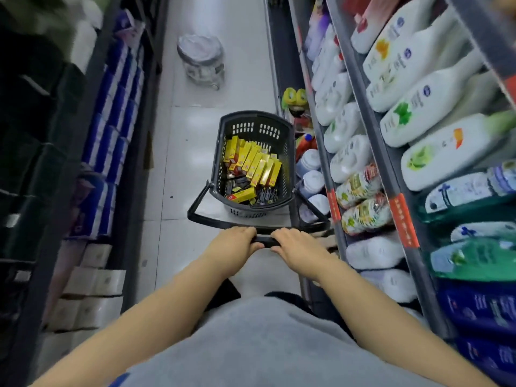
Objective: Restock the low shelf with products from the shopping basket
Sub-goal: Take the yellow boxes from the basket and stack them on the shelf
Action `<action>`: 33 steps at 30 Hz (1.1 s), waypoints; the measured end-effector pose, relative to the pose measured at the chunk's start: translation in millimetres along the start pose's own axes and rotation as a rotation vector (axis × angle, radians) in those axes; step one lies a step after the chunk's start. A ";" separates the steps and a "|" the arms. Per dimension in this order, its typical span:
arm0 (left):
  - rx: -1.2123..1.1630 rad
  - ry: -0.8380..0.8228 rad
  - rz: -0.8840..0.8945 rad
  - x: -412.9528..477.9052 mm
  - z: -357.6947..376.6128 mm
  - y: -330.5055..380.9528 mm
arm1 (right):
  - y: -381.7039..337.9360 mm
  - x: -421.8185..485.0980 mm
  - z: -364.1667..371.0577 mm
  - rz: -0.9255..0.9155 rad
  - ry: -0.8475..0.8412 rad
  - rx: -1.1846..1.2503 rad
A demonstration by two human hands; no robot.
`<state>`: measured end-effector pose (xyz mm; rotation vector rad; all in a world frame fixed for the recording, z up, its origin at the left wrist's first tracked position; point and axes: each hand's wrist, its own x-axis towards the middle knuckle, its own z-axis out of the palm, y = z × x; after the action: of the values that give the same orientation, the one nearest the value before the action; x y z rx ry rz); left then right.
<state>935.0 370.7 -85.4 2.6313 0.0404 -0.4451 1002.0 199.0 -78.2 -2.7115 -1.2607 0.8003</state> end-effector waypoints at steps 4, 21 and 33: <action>0.046 -0.069 0.034 62.9 -51.4 -31.3 | 5.7 64.9 -40.9 0.089 -0.021 0.026; 0.128 -0.170 0.020 375.9 -183.5 -77.3 | 190.6 311.6 -188.9 0.022 0.095 -0.018; 0.028 -0.116 -0.012 553.7 -294.2 -129.5 | 274.4 479.7 -317.2 0.002 0.067 0.009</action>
<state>1535.3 593.0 -72.3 2.6281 0.0124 -0.6061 1600.4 417.6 -80.7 -2.7079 -1.2382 0.7073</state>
